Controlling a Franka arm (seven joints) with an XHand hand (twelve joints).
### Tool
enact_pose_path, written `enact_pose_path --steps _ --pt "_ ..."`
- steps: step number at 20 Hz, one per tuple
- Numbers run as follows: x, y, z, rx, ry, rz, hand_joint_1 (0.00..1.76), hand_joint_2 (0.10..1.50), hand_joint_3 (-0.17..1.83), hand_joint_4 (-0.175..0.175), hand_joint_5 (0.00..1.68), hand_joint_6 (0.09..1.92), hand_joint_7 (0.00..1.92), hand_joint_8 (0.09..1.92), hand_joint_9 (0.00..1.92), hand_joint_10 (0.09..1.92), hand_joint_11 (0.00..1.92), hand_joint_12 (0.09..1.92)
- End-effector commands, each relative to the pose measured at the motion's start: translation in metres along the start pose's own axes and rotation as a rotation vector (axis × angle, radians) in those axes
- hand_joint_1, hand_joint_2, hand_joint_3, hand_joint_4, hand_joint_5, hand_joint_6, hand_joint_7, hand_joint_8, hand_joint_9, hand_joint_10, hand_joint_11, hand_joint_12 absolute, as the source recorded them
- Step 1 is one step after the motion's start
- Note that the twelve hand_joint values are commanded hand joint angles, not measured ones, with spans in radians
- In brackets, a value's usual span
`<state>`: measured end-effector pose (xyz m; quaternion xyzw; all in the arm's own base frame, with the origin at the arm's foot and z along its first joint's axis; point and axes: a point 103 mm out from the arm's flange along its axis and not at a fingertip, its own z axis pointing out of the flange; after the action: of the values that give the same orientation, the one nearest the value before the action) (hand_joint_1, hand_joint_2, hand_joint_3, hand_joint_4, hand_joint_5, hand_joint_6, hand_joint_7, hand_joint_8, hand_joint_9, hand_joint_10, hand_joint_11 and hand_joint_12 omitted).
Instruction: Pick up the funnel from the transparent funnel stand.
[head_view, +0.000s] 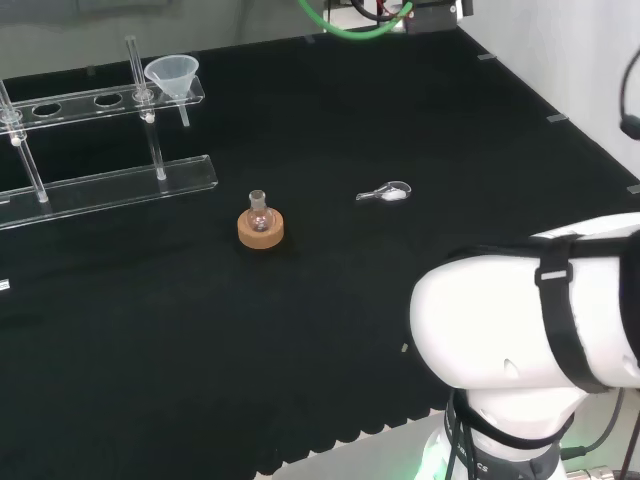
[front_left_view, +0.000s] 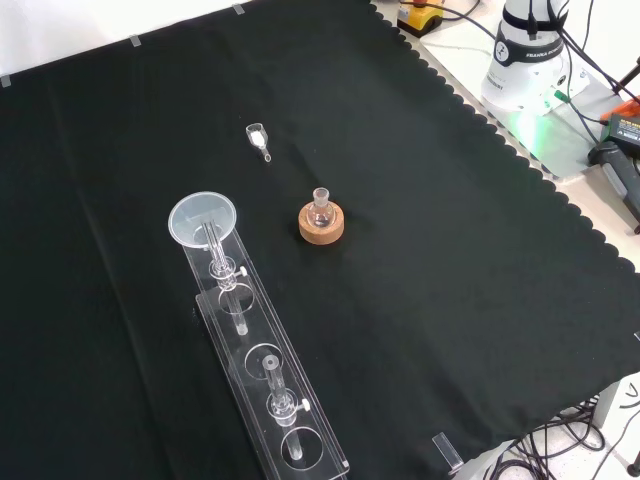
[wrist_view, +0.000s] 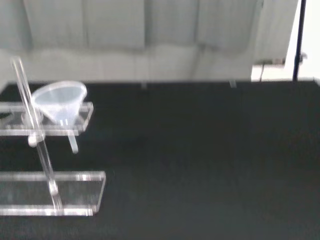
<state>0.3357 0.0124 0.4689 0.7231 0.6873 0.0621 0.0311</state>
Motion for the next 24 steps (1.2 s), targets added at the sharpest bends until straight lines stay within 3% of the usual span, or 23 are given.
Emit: enact_pose_path --steps 1,5,9,10,11,12,14,19,24 --pt "0.023 0.059 0.041 -0.110 0.065 -0.057 0.13 0.84 0.11 -0.055 0.01 0.09 0.06 0.09 0.05 0.95 0.14 1.52" --pt "0.037 0.096 0.058 -0.083 0.113 -0.086 0.14 0.84 0.11 -0.057 0.02 0.09 0.06 0.09 0.05 0.96 0.14 1.52" --pt "0.067 0.136 0.072 -0.081 0.138 -0.100 0.15 0.84 0.11 -0.059 0.03 0.09 0.06 0.09 0.05 0.96 0.14 1.52" --pt "0.074 0.146 0.074 -0.082 0.153 -0.097 0.15 0.84 0.11 -0.059 0.03 0.09 0.06 0.09 0.05 0.96 0.14 1.52" --pt "0.080 0.159 0.078 -0.008 0.154 -0.045 0.15 0.84 0.11 -0.059 0.03 0.09 0.06 0.09 0.05 0.96 0.14 1.52" --pt "0.088 0.171 0.081 0.014 0.159 -0.041 0.15 0.84 0.11 -0.059 0.03 0.09 0.06 0.09 0.05 0.96 0.14 1.52" --pt "0.102 0.187 0.087 -0.017 0.188 -0.046 0.15 0.84 0.11 -0.060 0.03 0.09 0.06 0.09 0.05 0.96 0.14 1.52" --pt "0.131 0.226 0.111 -0.017 0.186 -0.065 0.15 0.84 0.11 -0.060 0.03 0.09 0.06 0.09 0.05 0.96 0.14 1.52" --pt "0.146 0.247 0.130 0.022 0.160 -0.088 0.16 0.83 0.10 -0.063 0.02 0.09 0.05 0.09 0.04 0.96 0.13 1.52"
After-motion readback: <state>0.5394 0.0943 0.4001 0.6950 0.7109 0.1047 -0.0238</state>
